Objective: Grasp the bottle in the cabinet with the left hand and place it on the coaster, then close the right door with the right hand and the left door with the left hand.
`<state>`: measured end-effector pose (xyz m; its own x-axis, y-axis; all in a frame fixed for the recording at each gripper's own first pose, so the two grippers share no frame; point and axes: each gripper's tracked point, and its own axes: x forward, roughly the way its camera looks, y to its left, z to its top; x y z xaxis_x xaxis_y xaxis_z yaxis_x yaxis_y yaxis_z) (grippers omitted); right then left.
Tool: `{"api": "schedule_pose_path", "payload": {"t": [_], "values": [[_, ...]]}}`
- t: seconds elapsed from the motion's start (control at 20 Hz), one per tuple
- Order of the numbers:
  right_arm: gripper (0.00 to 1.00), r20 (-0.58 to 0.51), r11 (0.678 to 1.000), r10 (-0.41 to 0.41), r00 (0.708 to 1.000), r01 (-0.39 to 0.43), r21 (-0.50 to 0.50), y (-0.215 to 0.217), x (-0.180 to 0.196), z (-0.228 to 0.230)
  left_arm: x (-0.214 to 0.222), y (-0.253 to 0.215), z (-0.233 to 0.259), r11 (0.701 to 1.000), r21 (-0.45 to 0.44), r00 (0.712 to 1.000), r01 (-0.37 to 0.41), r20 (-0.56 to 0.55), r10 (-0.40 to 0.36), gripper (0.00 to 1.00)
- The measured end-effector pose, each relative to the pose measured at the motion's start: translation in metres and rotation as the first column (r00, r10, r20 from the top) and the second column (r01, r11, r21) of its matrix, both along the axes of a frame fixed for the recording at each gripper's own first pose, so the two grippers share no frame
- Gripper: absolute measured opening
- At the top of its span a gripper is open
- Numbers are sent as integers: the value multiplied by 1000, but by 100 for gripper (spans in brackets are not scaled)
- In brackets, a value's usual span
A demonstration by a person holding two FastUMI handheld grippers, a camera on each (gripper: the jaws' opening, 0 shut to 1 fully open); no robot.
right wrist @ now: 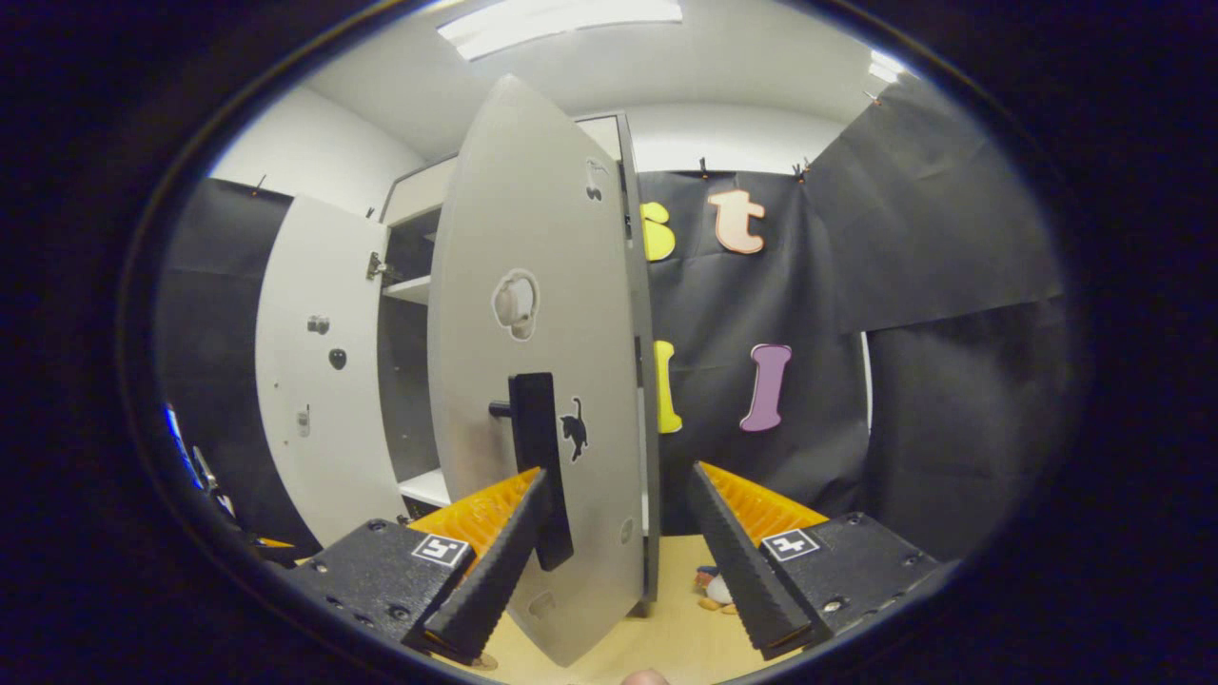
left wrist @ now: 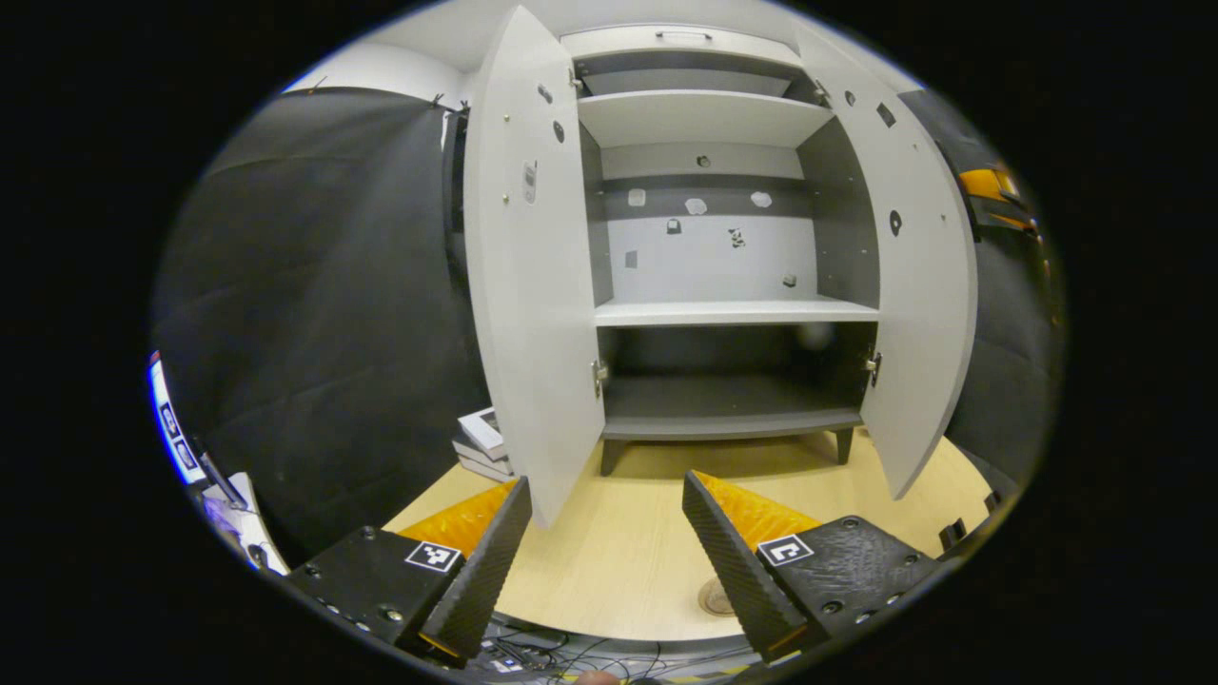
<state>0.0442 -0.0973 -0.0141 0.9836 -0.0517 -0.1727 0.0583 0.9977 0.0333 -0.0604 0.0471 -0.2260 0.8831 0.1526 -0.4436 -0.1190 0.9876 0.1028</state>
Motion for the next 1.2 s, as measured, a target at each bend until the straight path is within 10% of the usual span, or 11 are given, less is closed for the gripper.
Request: {"api": "schedule_pose_path", "payload": {"t": [1.2], "values": [[94, -21, 988, 154, 988, -154, 14, 111, 75, -19, 19, 93, 67, 991, -34, 985, -129, 112, 132, 97]]}}
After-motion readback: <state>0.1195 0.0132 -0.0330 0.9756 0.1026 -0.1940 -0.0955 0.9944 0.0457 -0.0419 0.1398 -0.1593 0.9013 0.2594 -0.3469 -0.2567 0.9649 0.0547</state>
